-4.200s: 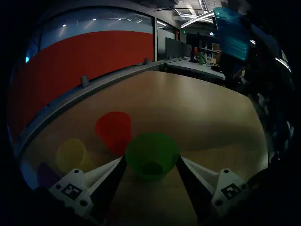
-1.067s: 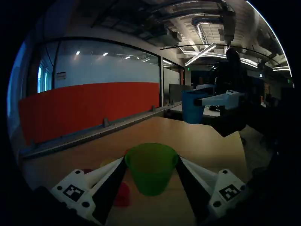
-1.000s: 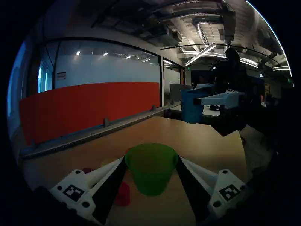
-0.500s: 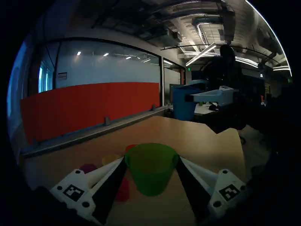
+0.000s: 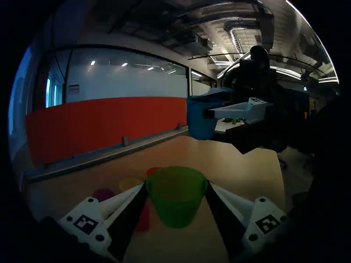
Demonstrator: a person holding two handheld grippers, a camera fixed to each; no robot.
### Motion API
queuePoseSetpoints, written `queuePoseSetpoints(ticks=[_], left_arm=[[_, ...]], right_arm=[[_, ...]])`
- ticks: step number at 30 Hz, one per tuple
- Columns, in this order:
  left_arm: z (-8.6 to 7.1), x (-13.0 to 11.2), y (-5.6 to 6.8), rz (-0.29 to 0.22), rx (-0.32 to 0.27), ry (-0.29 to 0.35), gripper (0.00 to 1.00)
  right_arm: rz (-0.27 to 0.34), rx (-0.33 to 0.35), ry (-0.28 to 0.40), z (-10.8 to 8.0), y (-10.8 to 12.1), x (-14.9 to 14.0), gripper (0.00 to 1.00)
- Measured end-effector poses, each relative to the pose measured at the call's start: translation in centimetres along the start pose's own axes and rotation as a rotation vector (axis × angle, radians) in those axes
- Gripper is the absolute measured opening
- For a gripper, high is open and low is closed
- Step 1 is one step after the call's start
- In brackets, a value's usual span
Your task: Pour water
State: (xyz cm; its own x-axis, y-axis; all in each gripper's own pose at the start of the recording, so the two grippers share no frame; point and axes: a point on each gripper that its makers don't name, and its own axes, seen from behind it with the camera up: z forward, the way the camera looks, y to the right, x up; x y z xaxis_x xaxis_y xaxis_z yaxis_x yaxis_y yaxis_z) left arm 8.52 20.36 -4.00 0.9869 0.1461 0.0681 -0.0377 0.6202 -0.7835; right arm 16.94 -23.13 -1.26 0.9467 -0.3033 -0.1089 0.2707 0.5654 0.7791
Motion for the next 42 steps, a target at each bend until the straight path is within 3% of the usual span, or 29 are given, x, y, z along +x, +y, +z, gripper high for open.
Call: queuePoseSetpoints(ticks=[18,42], left_arm=[[-0.8,0.4,0.0,-0.005,-0.004,0.015,0.89],[-1.1,0.8,0.3,-0.002,-0.014,0.037,0.89]], right_arm=[[-0.135,0.064,0.000,3.6,-1.4,2.6,0.92],[-0.309,0.079,0.006,6.2,-2.7,4.3,0.92]])
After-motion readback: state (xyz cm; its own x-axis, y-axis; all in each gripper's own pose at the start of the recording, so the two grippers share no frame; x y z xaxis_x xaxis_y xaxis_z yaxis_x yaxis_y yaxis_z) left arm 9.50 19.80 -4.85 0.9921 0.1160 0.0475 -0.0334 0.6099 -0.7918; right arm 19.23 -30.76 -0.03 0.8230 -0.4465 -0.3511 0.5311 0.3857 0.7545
